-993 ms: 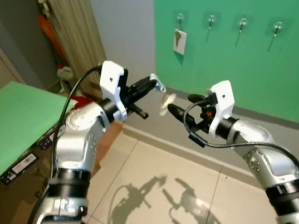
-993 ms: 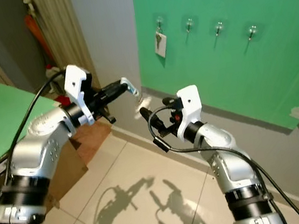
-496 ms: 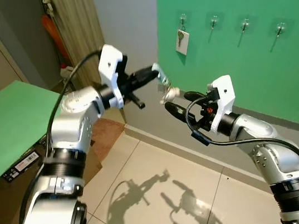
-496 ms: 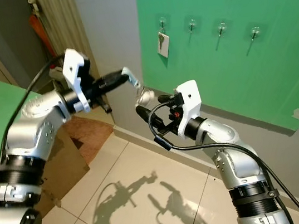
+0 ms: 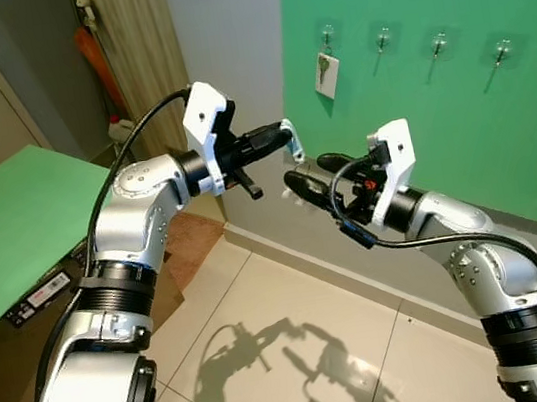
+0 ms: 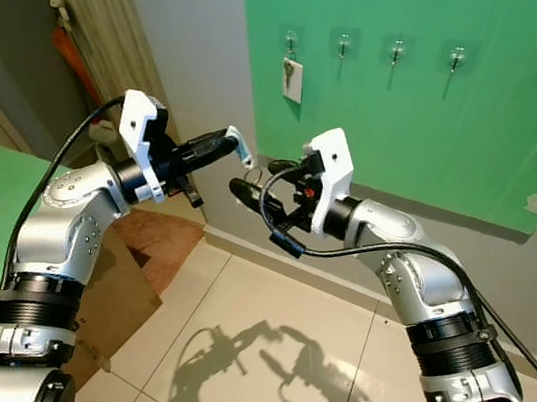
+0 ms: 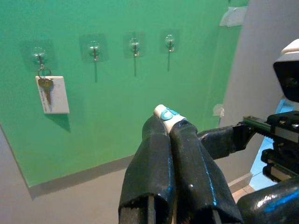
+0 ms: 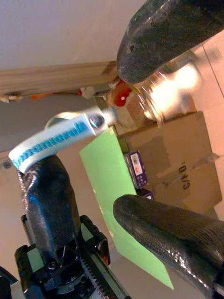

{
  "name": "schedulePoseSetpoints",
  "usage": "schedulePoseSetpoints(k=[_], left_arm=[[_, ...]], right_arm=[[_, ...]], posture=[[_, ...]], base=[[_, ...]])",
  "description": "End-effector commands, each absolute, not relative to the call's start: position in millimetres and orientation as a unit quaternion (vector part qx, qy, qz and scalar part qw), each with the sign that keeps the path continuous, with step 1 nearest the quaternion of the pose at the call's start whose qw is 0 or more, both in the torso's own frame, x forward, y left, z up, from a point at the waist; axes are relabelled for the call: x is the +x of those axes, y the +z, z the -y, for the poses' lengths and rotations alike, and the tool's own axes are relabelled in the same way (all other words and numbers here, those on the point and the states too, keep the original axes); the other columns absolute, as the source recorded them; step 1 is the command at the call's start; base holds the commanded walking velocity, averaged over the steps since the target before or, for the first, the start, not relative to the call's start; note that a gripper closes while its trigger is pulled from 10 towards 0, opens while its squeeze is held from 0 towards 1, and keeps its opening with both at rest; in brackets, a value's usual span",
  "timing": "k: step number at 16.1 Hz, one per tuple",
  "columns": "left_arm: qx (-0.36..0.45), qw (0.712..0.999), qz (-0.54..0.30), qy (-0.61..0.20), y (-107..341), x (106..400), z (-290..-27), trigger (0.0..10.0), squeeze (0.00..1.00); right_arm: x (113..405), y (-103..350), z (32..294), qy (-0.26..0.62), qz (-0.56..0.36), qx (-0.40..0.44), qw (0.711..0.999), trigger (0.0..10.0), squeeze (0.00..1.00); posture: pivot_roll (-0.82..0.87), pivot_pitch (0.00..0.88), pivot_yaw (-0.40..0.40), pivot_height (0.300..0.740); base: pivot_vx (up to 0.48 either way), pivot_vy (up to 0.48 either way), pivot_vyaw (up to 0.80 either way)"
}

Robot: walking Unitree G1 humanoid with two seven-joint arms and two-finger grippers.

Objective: Hang keys on a hook

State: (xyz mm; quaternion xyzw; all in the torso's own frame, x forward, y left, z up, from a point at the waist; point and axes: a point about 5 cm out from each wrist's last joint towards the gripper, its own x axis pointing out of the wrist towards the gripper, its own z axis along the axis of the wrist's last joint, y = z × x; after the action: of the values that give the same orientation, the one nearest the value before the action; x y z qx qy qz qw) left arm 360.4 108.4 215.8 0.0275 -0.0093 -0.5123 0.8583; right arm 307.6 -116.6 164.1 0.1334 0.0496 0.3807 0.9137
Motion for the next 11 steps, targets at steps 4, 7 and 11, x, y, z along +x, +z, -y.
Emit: schedulePoseSetpoints(k=[4, 7, 11], left_arm=[[0.046, 0.842, 0.022, -0.537, 225.7, 358.5, -102.2, 0.0, 0.0], [0.053, 0.836, 0.031, -0.545, 232.6, 358.2, -102.0, 0.0, 0.0], [0.058, 0.835, 0.038, -0.546, 237.0, 358.0, -103.2, 0.0, 0.0]], right_arm=[[306.9, 168.8, 107.9, 0.398, -0.046, 0.15, 0.904, 10.0, 0.0], [308.9, 167.5, 107.2, 0.399, -0.051, 0.161, 0.901, 10.0, 0.0], [309.2, 166.6, 106.9, 0.4, -0.054, 0.163, 0.9, 10.0, 0.0]], posture=[[0.02, 0.0, 0.04, 0.74], [0.03, 0.0, 0.039, 0.74], [0.03, 0.0, 0.039, 0.74]], base=[[0.0, 0.0, 0.0], [0.0, 0.0, 0.0], [0.0, 0.0, 0.0]])
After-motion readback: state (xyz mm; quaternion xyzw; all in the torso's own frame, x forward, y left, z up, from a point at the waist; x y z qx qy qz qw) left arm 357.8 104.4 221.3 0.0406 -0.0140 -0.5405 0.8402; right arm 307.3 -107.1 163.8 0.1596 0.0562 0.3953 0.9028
